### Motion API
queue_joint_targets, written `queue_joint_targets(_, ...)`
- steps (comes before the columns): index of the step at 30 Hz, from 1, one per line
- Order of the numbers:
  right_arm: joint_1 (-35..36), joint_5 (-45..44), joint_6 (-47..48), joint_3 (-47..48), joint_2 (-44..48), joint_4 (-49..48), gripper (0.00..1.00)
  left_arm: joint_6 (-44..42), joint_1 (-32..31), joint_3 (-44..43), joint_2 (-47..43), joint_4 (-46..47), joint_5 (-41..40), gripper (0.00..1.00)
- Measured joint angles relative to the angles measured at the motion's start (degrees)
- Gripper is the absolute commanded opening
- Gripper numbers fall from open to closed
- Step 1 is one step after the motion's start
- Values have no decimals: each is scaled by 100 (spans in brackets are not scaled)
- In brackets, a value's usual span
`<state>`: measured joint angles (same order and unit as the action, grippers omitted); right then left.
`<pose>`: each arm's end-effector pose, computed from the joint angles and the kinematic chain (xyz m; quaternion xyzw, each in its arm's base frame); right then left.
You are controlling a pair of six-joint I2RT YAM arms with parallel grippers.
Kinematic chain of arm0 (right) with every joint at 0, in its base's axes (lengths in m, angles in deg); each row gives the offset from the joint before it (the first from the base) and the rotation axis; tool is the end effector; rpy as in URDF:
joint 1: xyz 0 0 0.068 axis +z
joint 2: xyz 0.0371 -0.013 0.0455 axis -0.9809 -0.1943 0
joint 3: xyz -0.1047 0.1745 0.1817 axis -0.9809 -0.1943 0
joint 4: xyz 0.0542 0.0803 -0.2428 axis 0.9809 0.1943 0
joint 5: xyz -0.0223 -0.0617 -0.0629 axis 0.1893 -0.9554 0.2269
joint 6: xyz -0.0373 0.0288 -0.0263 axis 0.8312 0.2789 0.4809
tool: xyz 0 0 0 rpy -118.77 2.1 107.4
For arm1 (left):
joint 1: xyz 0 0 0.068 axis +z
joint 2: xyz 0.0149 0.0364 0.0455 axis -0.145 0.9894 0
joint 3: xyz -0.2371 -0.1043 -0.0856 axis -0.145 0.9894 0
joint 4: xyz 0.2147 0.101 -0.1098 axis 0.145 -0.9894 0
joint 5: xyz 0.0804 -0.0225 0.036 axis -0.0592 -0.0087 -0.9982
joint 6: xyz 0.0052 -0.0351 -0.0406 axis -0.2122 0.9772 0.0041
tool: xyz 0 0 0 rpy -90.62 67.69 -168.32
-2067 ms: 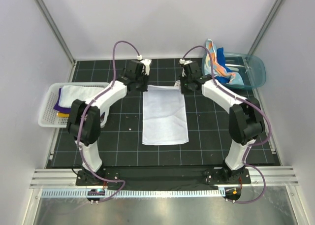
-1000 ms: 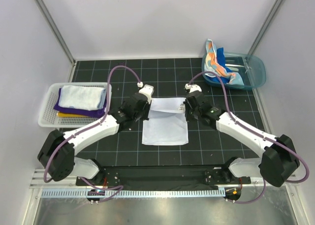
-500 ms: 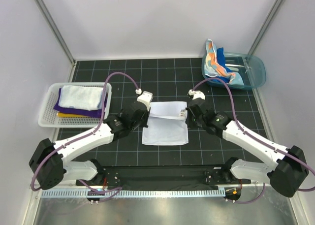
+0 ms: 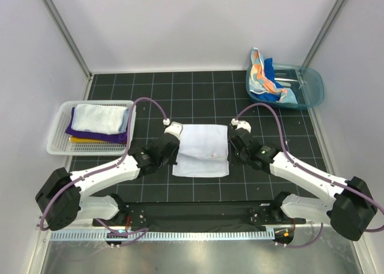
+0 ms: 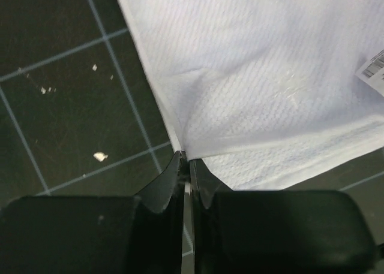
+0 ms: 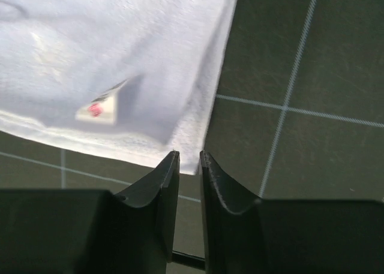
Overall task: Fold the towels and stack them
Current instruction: Fold the towel
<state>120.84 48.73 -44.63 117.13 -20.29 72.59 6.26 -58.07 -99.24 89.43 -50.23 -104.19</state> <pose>0.1672 0.1410 0.2249 -0.0499 0.9416 0.1150 0.3125 0.1714 -0.1853 0.2182 0.1331 0.9008 -0.1203 0.3953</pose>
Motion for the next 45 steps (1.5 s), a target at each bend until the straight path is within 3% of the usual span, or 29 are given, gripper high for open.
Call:
queue_joint_targets(7,-26,-87,-157,-485,173,173,40,201,11,527,17,-184,-153,18)
queue_joint_targets(21,232,-20,-852,-804,313,-470,37,345,-42,544,-4,-175,9,17)
queue_joint_targets(35,682,-302,-1541,-809,-710,-1298,35,337,-50,472,291,-170,96,18)
queue_joint_targets(45,841,-496,-1707,-809,-824,-1434,35,321,-50,435,387,-164,118,17)
